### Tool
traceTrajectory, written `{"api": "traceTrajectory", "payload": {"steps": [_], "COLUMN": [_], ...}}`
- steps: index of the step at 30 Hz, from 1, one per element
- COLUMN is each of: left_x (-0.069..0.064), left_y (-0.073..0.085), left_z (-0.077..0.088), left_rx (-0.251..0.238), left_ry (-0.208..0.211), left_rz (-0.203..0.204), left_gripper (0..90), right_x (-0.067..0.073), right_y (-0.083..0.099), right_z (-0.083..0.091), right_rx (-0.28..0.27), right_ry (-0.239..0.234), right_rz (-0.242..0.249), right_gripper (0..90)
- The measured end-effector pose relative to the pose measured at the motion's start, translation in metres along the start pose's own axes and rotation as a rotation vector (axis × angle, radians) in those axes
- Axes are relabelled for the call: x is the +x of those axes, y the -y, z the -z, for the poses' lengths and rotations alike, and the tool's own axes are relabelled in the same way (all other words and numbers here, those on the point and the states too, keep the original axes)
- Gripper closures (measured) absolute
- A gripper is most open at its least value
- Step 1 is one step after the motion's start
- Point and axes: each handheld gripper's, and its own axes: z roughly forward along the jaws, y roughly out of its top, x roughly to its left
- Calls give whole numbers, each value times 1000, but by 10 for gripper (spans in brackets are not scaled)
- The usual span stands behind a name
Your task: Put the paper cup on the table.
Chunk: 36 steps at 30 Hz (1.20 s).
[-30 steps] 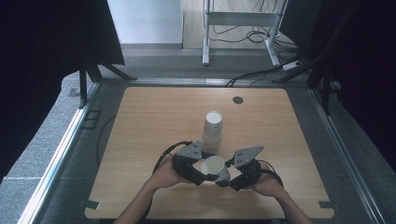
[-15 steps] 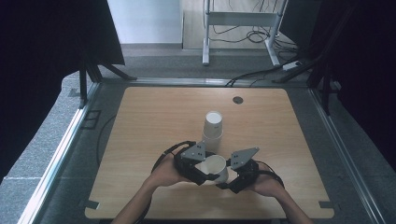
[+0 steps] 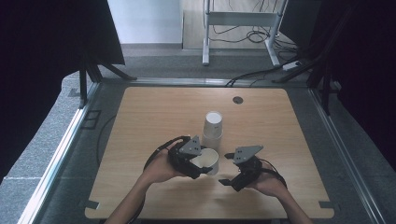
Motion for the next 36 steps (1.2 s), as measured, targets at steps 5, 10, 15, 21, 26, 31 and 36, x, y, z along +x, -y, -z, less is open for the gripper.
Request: {"api": "traceTrajectory", "payload": {"steps": [5,10,15,21,26,31,36], "left_x": [4,8,12,17,22,30,35], "left_y": [3,4,6,8,11,16,19], "left_z": [3,7,10,14,18,21,23], "left_rx": [24,56,77,99,115,134,168], "left_ry": [-31,-66,-90,-123,-161,-201,-232], "left_rz": [17,22,39,57,80,112,126], "left_gripper": [280,279,277,275,273,273,272], "right_x": [-2,-6,-8,-10,-14,-16,-19], "right_y": [3,6,9,16,26,32,38], "right_z": [1,5,10,14,18,21,25], "right_rx": [6,-11,-20,-15,-43,-35,-26], "right_ry": [23,48,88,123,149,168,185], "right_rz": [-17,-43,-71,-88,-131,-150,-163], "right_gripper": [42,31,17,3,0,0,0]}}
